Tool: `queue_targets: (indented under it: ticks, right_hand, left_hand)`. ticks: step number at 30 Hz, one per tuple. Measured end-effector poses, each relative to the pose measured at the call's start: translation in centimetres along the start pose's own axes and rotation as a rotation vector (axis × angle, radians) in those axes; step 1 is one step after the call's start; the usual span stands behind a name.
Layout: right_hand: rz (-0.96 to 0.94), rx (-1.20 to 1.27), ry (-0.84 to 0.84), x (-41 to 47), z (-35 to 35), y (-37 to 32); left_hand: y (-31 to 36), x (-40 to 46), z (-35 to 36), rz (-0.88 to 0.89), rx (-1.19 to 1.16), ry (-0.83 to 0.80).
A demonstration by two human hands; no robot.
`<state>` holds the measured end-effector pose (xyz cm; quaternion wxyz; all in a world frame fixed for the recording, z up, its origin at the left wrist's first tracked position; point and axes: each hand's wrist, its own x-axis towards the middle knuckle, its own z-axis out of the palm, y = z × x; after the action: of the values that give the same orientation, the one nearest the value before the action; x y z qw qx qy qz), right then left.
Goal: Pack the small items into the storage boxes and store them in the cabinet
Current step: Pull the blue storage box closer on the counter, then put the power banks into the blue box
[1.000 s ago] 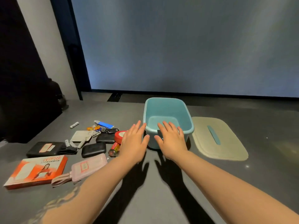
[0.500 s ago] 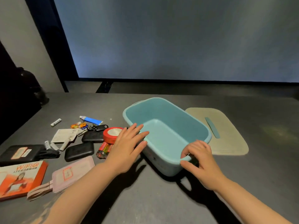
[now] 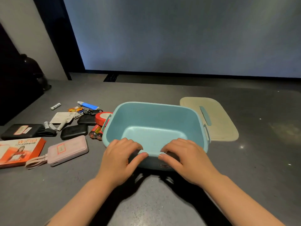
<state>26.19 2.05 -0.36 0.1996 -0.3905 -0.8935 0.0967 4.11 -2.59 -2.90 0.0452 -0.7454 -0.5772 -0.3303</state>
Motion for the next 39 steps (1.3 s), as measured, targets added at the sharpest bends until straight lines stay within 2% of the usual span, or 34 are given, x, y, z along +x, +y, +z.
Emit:
queue_targets:
  ticks: [6,15,19,23,26,28,30,32,36,39]
  right_hand:
    - [-0.075,0.043,0.024,-1.7,-0.8,1.3]
    - [-0.038,0.080,0.046,-2.6,-1.2,0.7]
    - [-0.004,0.140,0.187,-1.2,0.0,-3.6]
    - [-0.116,0.221,0.277,1.5,2.3,-9.8]
    - [-0.203,0.306,0.233,4.3,5.1,-14.5]
    - [-0.212,0.318,0.160,6.0,8.0,-17.1]
    - [-0.118,0.304,0.035,7.5,11.3,-18.8]
    - [0.019,0.300,-0.027,9.6,14.7,-19.7]
    - [0.251,0.292,-0.020,13.2,18.9,-20.2]
    - [0.382,0.303,-0.032,14.1,20.5,-20.0]
  left_hand:
    - [0.8,-2.1,-1.6,-0.075,0.043,-0.002]
    - [1.2,-3.1,-2.3,-0.137,-0.013,-0.015]
    - [-0.2,-4.9,-4.2,-0.223,-0.112,0.115]
    - [-4.5,-7.6,-6.6,-0.395,-0.116,0.171]
    - [-9.4,-9.2,-8.2,-0.538,-0.118,0.205]
    - [-13.0,-10.1,-9.0,-0.623,-0.128,0.162]
    - [-16.4,-10.8,-9.5,-0.683,-0.132,0.063]
    - [-19.8,-11.2,-9.9,-0.659,-0.080,-0.066]
    - [-24.0,-10.5,-9.1,-0.505,-0.015,-0.291]
    - [-24.3,-9.5,-8.2,-0.421,-0.002,-0.317]
